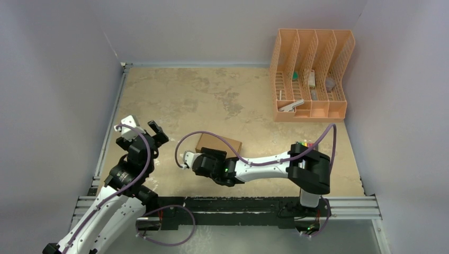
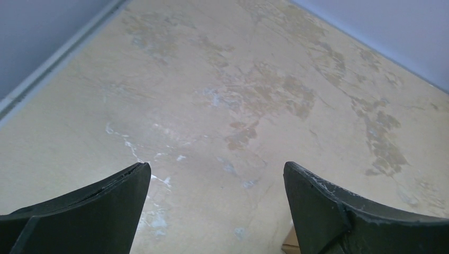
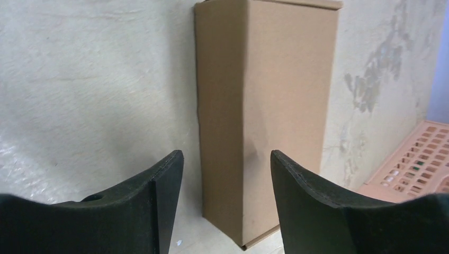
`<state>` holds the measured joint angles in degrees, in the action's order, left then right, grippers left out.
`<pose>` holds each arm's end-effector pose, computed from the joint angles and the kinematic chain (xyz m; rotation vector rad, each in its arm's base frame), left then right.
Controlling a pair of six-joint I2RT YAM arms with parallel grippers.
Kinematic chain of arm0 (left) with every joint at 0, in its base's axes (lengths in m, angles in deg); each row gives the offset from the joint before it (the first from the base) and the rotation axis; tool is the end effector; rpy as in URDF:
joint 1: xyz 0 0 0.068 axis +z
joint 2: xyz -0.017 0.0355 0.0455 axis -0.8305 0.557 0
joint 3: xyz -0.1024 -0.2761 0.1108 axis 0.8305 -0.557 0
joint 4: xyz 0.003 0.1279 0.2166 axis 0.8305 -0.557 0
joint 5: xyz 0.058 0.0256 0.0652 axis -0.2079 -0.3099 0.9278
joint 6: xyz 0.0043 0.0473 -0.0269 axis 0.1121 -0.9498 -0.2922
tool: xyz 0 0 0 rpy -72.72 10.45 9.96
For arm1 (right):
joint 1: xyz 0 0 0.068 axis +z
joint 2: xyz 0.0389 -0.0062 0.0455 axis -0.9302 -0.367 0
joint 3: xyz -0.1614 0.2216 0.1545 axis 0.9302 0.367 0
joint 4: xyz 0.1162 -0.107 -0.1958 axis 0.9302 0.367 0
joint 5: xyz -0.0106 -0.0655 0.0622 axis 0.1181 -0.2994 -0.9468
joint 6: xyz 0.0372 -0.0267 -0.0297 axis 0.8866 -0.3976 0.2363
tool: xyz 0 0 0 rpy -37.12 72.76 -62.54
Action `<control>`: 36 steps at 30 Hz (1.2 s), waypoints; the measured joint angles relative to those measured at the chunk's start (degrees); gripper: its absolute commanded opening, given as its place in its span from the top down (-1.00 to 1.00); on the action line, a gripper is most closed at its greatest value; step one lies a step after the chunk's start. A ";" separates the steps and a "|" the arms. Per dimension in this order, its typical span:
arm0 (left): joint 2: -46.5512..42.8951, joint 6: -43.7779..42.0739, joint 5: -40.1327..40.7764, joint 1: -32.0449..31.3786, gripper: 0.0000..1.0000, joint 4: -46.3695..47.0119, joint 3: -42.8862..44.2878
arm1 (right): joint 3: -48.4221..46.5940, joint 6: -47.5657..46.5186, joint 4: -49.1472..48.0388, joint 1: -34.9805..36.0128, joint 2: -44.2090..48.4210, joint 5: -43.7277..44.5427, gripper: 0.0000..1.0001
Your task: Fold the paper box
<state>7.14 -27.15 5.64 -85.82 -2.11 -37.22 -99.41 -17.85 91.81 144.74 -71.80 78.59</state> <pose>0.0729 -0.0122 0.2968 -0.6006 1.7752 -0.0368 0.1094 0.3577 0.2324 -1.3583 1.7188 -0.1550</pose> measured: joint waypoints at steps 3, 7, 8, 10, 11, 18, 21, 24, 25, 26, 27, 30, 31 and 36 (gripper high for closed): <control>0.22 -1.40 2.60 0.00 -0.99 0.13 0.00 | -0.26 0.98 2.40 -0.17 0.00 -2.86 -0.40; 0.39 -2.58 4.42 0.00 -1.00 0.17 0.00 | -1.84 1.81 3.72 -0.72 0.04 -5.33 -0.56; 0.44 -2.67 4.85 0.00 -1.00 0.24 0.00 | -2.32 2.21 3.65 -1.18 0.09 -5.99 -0.57; 0.81 -2.86 6.05 0.02 -1.00 0.76 0.00 | -3.08 3.39 3.52 -3.19 0.39 -8.11 -0.96; 1.09 -2.99 6.64 0.02 -1.00 1.11 0.00 | -3.43 4.37 3.45 -4.90 0.66 -9.20 -0.97; 5.05 -4.07 7.02 4.46 -1.00 7.96 -1.46 | -3.56 9.90 -0.52 -22.38 5.35 -13.33 -0.98; 8.37 -4.55 4.55 9.86 -1.00 10.56 -1.64 | -0.90 11.87 -3.93 -29.44 9.70 -13.33 -0.98; 10.56 -5.01 2.32 13.84 -1.00 12.70 -2.08 | 2.23 13.03 -5.75 -35.34 14.45 -12.90 -0.98; 10.64 -5.57 1.68 14.38 -1.00 13.25 -2.21 | 3.30 13.33 -6.32 -36.94 15.98 -12.81 -0.98; 10.58 -6.01 1.22 14.62 -1.00 13.92 -2.34 | 4.28 13.55 -6.67 -38.23 17.40 -12.66 -0.98; 10.40 -6.51 0.76 14.75 -1.00 14.80 -2.47 | 5.07 13.88 -6.91 -39.10 18.47 -12.48 -0.98; 9.81 -8.46 -0.24 14.93 -1.00 16.98 -2.84 | 8.66 15.80 -7.93 -42.71 22.67 -12.26 -0.98; 9.66 -9.31 -0.44 14.95 -1.00 17.90 -2.97 | 10.16 16.68 -8.20 -44.11 24.33 -12.13 -0.98; 8.87 -13.33 -1.27 15.04 -1.00 20.37 -3.02 | 18.18 22.12 -9.03 -51.43 33.57 -7.67 -0.98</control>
<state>16.01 -40.48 4.37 -70.78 18.26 -40.24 -81.22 4.27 82.78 93.31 -38.23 70.92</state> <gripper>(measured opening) 0.998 0.987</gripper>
